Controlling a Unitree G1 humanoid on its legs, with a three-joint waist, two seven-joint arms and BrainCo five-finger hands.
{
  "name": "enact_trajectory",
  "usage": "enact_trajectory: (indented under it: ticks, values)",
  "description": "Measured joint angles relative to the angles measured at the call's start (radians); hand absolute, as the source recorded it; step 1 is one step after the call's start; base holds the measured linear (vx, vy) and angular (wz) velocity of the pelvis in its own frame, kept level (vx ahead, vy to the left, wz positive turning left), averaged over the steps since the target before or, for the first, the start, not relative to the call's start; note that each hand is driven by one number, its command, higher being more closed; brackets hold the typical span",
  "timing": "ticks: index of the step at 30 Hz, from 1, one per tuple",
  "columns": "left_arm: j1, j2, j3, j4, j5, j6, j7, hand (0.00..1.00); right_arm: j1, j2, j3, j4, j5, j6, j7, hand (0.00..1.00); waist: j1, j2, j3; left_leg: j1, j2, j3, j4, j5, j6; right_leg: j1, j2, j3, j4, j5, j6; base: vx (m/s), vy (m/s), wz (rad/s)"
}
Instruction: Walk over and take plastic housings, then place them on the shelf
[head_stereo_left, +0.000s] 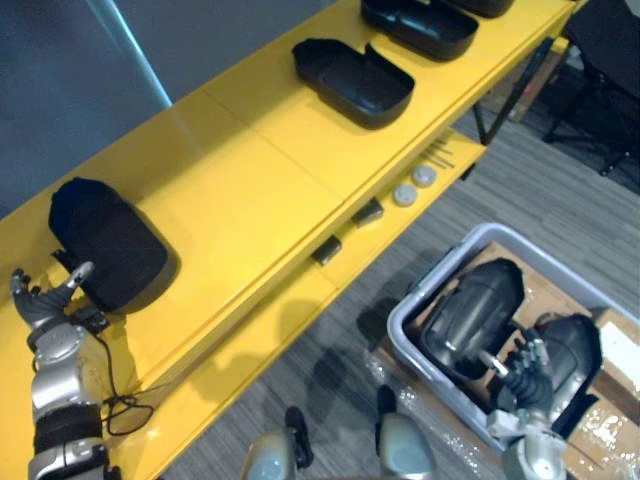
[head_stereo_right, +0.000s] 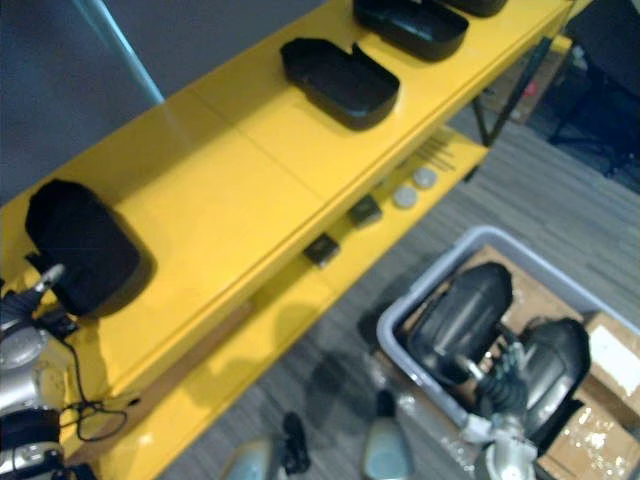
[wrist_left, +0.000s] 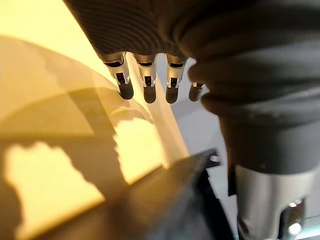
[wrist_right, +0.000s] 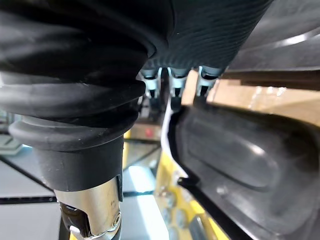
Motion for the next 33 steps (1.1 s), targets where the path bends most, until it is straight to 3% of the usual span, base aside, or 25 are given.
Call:
enact_trajectory:
  ticks: [3, 6, 10, 17, 33]
  values:
    - [-0.004, -0.001, -0.028, 0.003, -0.173, -0.082, -0.081, 0.0, -0.002, 0.0, 0.0, 0.0, -0.015, 0.002, 0.003, 0.0, 0.002, -0.004, 0.003, -0.004, 0.003, 0.002, 0.011, -0.008, 0.001, 0.001, 0.005, 0.002, 0.001, -0.001, -0.001, -0.01, -0.002, -0.01]
    - [-0.03, -0.008, -0.063, 0.004, -0.29, -0.131, -0.132, 0.0, -0.002, 0.0, 0.0, 0.0, -0.016, 0.002, 0.016, 0.0, 0.002, -0.009, 0.006, -0.018, 0.009, 0.003, 0.034, -0.021, 0.003, -0.001, 0.008, 0.003, -0.001, -0.002, -0.004, -0.01, 0.003, -0.01]
    - [-0.061, -0.015, -0.095, 0.004, -0.338, -0.169, -0.156, 0.0, -0.002, 0.003, 0.001, -0.001, -0.017, 0.002, 0.02, 0.0, 0.001, -0.021, 0.012, -0.018, 0.008, 0.004, 0.034, -0.022, 0.003, -0.001, 0.008, 0.005, -0.002, 0.002, -0.004, 0.0, 0.0, 0.0]
    - [-0.127, -0.022, -0.138, 0.002, -0.329, -0.157, -0.138, 0.0, -0.003, 0.008, 0.004, 0.0, -0.016, 0.002, 0.02, 0.0, -0.005, -0.021, 0.013, -0.017, 0.01, 0.006, 0.038, -0.023, 0.0, 0.0, 0.01, 0.006, -0.006, 0.005, 0.0, 0.0, 0.0, 0.0]
    - [-0.217, -0.074, -0.187, -0.021, -0.29, -0.146, -0.001, 0.0, 0.036, 0.037, 0.055, 0.0, -0.016, 0.002, 0.017, 0.0, -0.008, -0.036, 0.021, -0.018, 0.022, 0.021, 0.07, -0.043, 0.001, 0.005, 0.014, 0.027, -0.006, 0.012, 0.0, -0.01, 0.011, -0.03]
